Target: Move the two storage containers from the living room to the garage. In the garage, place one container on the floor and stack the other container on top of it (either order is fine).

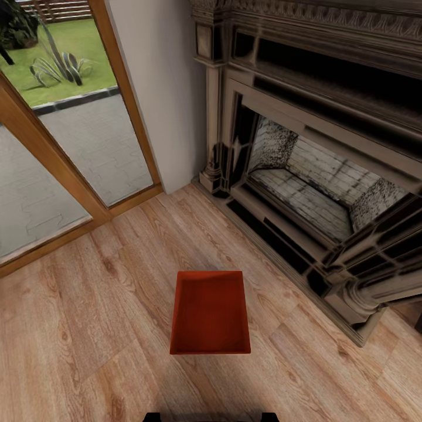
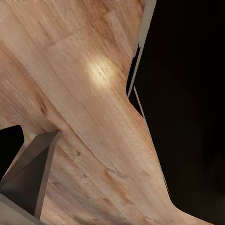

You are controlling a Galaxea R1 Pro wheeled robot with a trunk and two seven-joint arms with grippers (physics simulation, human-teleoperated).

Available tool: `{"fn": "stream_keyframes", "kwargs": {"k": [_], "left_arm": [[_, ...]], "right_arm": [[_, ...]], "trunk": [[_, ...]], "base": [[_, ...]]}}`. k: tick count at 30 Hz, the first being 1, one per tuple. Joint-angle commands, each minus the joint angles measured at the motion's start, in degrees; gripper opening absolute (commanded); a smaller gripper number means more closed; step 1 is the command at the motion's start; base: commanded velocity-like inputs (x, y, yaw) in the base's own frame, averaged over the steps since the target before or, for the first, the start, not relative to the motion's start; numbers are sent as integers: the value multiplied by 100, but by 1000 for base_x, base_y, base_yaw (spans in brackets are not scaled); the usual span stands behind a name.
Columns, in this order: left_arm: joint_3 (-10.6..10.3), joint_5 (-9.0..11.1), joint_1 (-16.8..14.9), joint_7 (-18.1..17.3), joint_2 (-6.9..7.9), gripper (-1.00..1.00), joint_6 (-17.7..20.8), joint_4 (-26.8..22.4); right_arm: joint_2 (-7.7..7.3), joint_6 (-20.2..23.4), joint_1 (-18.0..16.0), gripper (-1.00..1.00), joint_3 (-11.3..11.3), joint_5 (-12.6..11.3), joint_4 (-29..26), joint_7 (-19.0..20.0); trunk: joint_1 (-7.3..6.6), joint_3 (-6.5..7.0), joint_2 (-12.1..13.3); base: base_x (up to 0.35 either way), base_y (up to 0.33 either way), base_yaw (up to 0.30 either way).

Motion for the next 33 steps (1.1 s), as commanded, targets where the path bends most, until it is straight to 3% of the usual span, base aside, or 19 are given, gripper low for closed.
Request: {"fn": "stream_keyframes", "kwargs": {"k": [1, 7, 12, 15, 17, 21, 23, 24, 27, 31, 33], "left_arm": [[27, 13, -2, -1, -4, 100, -23, -2], [20, 7, -2, 85, 22, 100, 28, -509], [22, 5, -9, 154, 178, 100, 118, -1263], [23, 4, -41, 274, 261, 100, 479, -1774], [28, 9, -69, 375, 401, 100, 1123, -2200], [31, 8, -193, 414, 481, 100, 1643, -2382], [32, 21, -518, 425, 492, 100, 1772, -2378], [32, 35, -936, 427, 479, 100, 1872, -2290], [29, 29, -1395, 428, 362, 100, 2039, -2144], [7, -37, -1850, 432, -194, 100, 2119, -2003], [4, -63, -1905, 435, -393, 100, 2094, -1988]], "right_arm": [[5, -10, -6, 100, 47, -20, 16, -19], [-113, 59, -6, 100, 30, -33, -340, -149], [-533, 449, -20, 100, -11, -89, -1252, -649], [-707, 648, -375, 100, -39, -122, -1435, -962], [-794, 729, -991, 100, -110, -150, -1508, -1216], [-786, 737, -1584, 100, -169, -158, -1537, -1335], [-763, 741, -1953, 100, -182, -162, -1541, -1366], [-679, 748, -2302, 100, -187, -169, -1537, -1376], [-403, 751, -2638, 100, -187, -170, -1480, -1381], [229, 723, -2825, 100, -159, -107, -1337, -1380], [433, 675, -2843, 100, -137, -97, -1313, -1376]], "trunk": [[0, -3, -2], [0, -3, -2], [0, -3, -2], [0, -3, -2], [0, -3, -2], [0, -3, -2], [0, -3, -2], [0, -3, -2], [0, -3, -2], [0, -3, -2], [0, -3, -2]], "base": [[0, 0, 0], [0, 0, 0], [0, 0, 0], [0, 0, 0], [0, 0, 0], [0, 0, 0], [0, 0, 0], [0, 0, 0], [0, 0, 0], [0, 0, 0], [0, 0, 0]]}}
